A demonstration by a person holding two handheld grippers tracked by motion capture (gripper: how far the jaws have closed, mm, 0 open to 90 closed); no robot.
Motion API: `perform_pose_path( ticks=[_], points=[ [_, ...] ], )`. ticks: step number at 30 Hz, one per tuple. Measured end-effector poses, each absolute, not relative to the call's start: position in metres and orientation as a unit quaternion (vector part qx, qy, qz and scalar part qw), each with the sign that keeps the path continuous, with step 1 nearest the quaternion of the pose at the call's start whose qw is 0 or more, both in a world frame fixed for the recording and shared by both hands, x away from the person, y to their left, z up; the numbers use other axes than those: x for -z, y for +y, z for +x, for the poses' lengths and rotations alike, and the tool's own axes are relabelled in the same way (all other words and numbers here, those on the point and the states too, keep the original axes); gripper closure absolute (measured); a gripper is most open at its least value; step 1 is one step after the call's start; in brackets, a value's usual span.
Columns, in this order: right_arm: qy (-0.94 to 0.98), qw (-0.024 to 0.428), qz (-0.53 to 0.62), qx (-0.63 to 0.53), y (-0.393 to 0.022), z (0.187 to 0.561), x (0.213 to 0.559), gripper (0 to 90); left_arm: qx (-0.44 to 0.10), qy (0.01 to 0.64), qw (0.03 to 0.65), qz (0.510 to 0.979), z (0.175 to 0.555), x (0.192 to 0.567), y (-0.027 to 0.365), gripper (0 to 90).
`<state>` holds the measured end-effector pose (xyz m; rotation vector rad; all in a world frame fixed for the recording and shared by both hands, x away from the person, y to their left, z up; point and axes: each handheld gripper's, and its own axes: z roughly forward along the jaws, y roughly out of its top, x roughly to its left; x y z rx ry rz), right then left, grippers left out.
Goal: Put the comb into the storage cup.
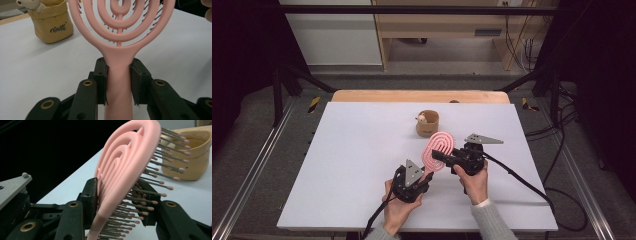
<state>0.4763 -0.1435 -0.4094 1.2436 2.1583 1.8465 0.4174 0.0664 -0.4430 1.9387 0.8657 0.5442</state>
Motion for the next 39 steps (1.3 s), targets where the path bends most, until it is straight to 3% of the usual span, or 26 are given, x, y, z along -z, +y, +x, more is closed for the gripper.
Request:
perform_pose_path(
  ticks=[31, 39],
  points=[
    [0.685, 0.006, 0.388, -0.617, -0.15, 0.468, 0.398, 63.2, -0.222, 0.335, 0.47, 0.786, 0.419, 0.436, 0.061, 68.8],
    [0.682, 0.011, 0.387, -0.621, -0.153, 0.466, 0.395, 63.2, -0.209, 0.332, 0.476, 0.787, 0.422, 0.433, 0.062, 64.1]
  ],
)
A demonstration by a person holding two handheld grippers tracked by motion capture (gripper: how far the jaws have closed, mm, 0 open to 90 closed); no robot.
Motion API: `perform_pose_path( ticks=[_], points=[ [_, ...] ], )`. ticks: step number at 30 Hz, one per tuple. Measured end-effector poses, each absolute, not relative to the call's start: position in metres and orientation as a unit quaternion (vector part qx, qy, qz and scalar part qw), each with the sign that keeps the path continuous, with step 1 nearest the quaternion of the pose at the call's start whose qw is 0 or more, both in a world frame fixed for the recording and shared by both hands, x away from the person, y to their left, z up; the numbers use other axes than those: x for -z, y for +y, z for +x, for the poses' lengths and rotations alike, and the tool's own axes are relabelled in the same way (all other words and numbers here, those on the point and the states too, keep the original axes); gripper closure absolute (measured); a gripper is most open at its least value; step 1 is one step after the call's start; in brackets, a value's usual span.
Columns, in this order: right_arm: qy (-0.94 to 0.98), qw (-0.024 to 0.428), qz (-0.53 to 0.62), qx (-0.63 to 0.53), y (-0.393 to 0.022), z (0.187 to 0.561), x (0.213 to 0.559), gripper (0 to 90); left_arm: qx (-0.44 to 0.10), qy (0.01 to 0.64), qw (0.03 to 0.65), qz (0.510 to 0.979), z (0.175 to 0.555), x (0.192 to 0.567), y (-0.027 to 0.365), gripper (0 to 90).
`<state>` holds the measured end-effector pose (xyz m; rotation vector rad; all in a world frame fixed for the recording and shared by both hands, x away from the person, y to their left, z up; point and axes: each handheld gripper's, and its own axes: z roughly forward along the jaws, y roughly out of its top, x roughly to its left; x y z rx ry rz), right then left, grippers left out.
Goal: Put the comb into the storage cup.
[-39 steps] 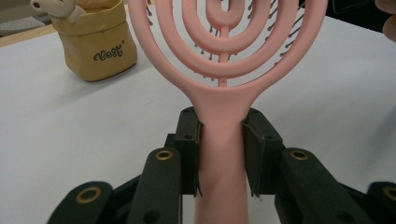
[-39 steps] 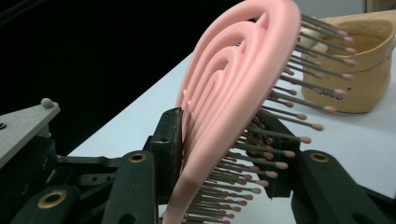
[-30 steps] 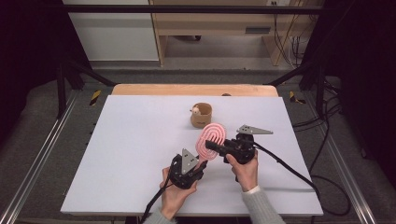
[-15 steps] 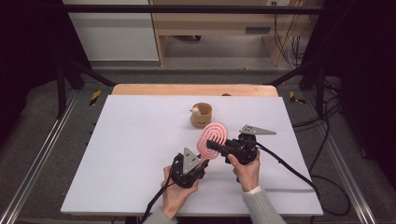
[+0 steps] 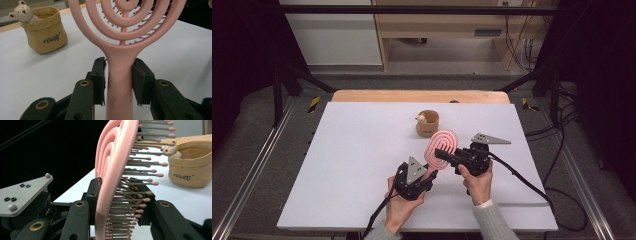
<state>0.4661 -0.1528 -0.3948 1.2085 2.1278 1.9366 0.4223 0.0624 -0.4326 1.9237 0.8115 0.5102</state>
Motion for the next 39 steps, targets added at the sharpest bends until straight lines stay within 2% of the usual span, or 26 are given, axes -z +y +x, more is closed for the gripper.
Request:
perform_pose_path(
  ticks=[4, 10, 17, 20, 28, 39],
  points=[
    [0.683, 0.022, 0.388, -0.619, -0.155, 0.466, 0.393, 63.2, -0.193, 0.329, 0.481, 0.789, 0.424, 0.428, 0.065, 58.6],
    [0.676, 0.034, 0.394, -0.622, -0.161, 0.466, 0.392, 63.2, -0.146, 0.32, 0.506, 0.787, 0.429, 0.419, 0.074, 43.3],
    [0.67, 0.049, 0.398, -0.625, -0.169, 0.465, 0.387, 63.3, -0.127, 0.305, 0.529, 0.782, 0.435, 0.409, 0.083, 28.0],
    [0.669, 0.055, 0.399, -0.625, -0.171, 0.465, 0.386, 63.2, -0.139, 0.301, 0.524, 0.785, 0.436, 0.405, 0.087, 20.3],
    [0.668, 0.074, 0.401, -0.623, -0.176, 0.464, 0.383, 63.2, -0.128, 0.304, 0.516, 0.791, 0.443, 0.399, 0.1, 4.4],
    [0.667, 0.095, 0.404, -0.618, -0.181, 0.463, 0.379, 63.2, -0.131, 0.306, 0.513, 0.791, 0.446, 0.395, 0.12, 0.3]
  ],
)
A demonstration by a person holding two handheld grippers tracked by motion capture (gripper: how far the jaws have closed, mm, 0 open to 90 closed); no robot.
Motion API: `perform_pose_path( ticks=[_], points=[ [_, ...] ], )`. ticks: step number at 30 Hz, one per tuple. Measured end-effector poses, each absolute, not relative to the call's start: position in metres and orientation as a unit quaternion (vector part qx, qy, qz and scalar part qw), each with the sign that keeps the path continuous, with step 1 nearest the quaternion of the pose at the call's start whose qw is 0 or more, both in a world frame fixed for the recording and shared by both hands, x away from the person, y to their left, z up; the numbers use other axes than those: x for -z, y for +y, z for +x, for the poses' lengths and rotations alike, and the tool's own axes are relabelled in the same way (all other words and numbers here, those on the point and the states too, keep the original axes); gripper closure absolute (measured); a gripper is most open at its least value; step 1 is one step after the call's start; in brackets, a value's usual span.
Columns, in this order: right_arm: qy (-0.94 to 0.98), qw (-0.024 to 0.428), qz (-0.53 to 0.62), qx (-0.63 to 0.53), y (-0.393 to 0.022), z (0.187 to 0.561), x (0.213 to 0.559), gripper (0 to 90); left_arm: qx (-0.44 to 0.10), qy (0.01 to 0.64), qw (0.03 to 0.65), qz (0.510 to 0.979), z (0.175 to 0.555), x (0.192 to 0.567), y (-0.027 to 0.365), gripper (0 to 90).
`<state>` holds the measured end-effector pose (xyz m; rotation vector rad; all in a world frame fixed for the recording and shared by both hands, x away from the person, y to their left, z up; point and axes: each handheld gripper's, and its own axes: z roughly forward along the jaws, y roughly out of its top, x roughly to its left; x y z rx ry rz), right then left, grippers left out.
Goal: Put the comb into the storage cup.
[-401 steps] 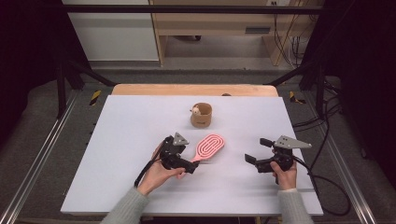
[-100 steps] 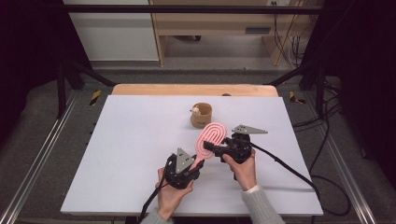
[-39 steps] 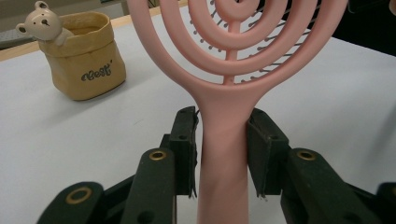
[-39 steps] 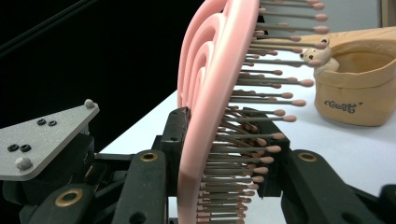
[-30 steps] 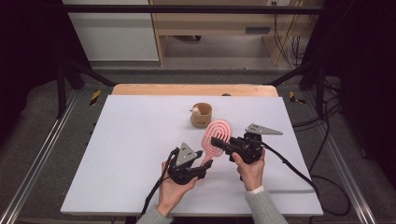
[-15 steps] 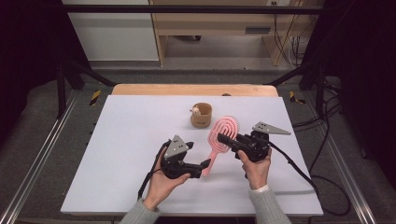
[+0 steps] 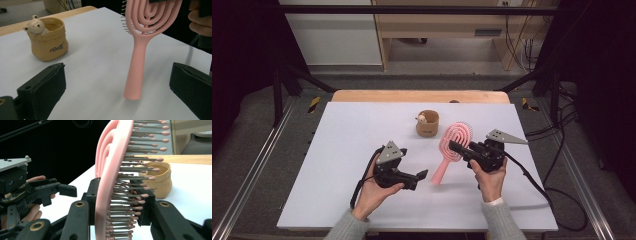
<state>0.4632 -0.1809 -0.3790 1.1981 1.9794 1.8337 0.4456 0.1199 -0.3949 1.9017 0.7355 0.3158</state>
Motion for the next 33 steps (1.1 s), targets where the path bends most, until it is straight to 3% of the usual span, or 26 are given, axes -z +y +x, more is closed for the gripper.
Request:
perform_pose_path(
  ticks=[33],
  points=[
    [0.677, 0.138, 0.403, -0.6, -0.183, 0.477, 0.359, 63.1, -0.17, 0.361, 0.498, 0.77, 0.446, 0.423, 0.218, 0.0]
  ],
)
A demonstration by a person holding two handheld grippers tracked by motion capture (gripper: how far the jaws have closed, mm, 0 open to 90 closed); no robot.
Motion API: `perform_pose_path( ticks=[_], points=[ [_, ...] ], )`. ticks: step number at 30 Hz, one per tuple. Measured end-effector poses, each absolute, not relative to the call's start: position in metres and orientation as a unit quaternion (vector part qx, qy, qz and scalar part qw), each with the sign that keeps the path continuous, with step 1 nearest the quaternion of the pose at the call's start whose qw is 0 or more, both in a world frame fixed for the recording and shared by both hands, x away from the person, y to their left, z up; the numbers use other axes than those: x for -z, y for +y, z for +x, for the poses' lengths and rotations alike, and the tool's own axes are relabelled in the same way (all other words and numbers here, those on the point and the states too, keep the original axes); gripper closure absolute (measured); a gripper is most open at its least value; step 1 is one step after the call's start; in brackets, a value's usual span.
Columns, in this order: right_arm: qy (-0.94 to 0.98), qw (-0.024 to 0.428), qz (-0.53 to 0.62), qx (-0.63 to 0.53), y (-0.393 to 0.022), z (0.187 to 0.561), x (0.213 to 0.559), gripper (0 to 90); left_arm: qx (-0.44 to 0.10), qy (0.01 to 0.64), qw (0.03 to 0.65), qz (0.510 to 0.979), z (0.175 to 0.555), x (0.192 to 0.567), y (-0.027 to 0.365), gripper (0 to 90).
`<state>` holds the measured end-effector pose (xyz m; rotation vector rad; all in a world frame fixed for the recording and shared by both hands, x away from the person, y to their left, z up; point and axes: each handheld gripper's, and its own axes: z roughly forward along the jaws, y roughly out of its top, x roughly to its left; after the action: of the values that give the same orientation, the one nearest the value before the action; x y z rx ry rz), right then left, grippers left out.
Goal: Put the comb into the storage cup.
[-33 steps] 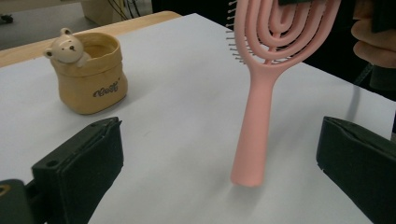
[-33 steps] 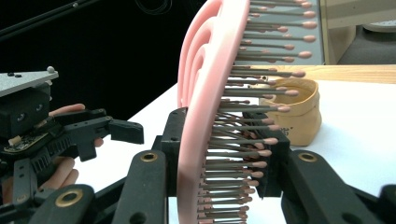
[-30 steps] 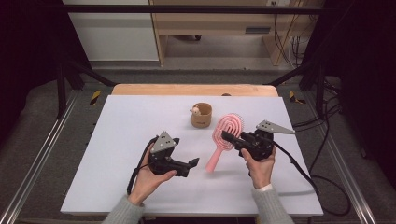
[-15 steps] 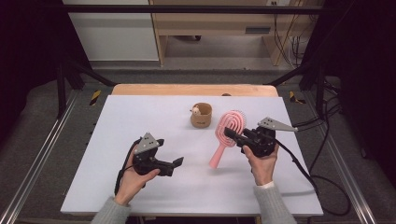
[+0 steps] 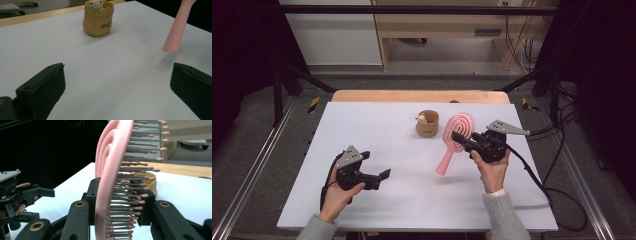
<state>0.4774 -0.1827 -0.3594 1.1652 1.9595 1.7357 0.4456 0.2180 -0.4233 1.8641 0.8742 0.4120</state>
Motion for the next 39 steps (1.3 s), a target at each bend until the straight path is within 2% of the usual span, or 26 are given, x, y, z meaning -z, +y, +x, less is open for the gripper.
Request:
perform_pose_path(
  ticks=[25, 39],
  points=[
    [0.677, 0.167, 0.405, -0.592, -0.18, 0.493, 0.334, 63.1, -0.201, 0.388, 0.494, 0.752, 0.439, 0.443, 0.263, 0.0],
    [0.68, 0.184, 0.401, -0.586, -0.171, 0.505, 0.32, 63.1, -0.201, 0.4, 0.491, 0.747, 0.438, 0.449, 0.272, 0.0]
  ],
)
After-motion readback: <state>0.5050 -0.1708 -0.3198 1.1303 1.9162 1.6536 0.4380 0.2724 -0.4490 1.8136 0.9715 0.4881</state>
